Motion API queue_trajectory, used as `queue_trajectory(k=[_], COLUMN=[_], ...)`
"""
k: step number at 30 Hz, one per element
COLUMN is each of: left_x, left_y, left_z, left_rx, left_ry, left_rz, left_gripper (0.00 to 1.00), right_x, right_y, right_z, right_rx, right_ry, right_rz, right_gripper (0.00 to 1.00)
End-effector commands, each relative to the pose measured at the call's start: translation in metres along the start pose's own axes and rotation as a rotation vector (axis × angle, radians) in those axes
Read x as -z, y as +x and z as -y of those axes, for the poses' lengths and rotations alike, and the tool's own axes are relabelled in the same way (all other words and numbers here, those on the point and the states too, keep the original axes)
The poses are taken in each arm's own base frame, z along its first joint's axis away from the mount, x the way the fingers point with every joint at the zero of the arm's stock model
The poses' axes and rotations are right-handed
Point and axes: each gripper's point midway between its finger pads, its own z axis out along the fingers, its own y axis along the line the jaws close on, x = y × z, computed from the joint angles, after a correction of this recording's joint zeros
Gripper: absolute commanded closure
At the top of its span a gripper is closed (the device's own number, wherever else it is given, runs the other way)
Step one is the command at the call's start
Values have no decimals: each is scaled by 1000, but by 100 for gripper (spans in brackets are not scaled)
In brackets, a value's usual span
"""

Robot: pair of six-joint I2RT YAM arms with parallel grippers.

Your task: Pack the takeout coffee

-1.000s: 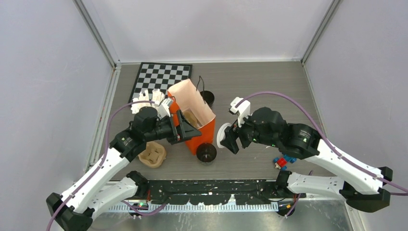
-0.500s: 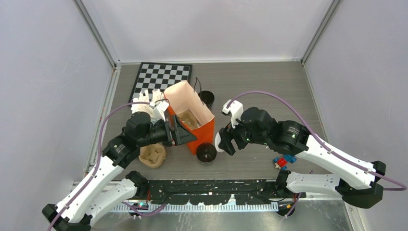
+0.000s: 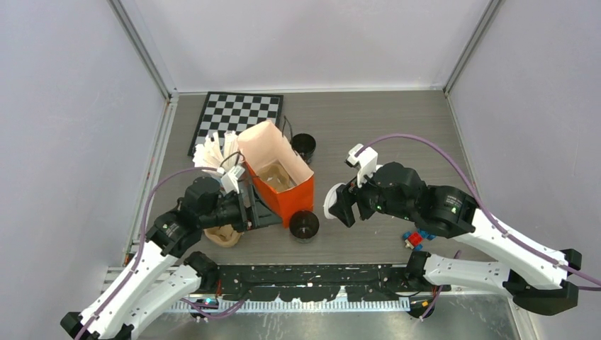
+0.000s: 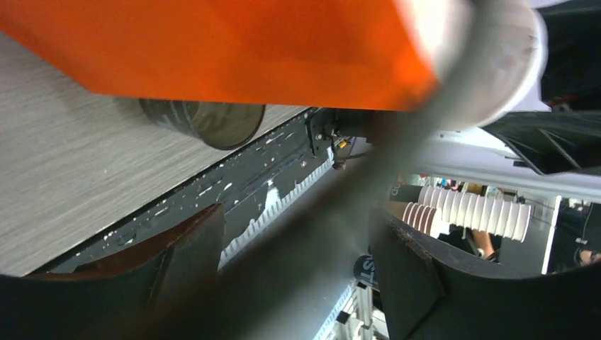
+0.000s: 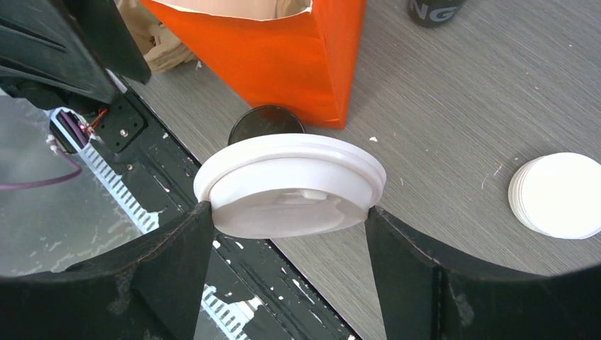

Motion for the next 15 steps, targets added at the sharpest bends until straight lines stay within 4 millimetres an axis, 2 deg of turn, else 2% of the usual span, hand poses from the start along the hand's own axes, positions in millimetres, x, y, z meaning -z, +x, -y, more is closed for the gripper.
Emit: queue_trajectory(k=[1, 7, 11, 15], left_x=[-14, -13, -19, -20], left_y=[8, 1, 10, 3], left_z=[-15, 0, -17, -21], left_rx=[112, 99, 149, 223], left_ry=[-23, 42, 7, 16], left_rz=[-21, 42, 63, 150], left_gripper=[27, 24, 28, 34], right_x=[11, 21, 27, 31], right_y=[-6, 3, 3, 4], right_z=[3, 8, 10, 13], right_rx=[-41, -70, -78, -56], right_ry=[11, 13, 11, 19], right_rz=[55, 75, 110, 109], right_gripper=[30, 30, 30, 30])
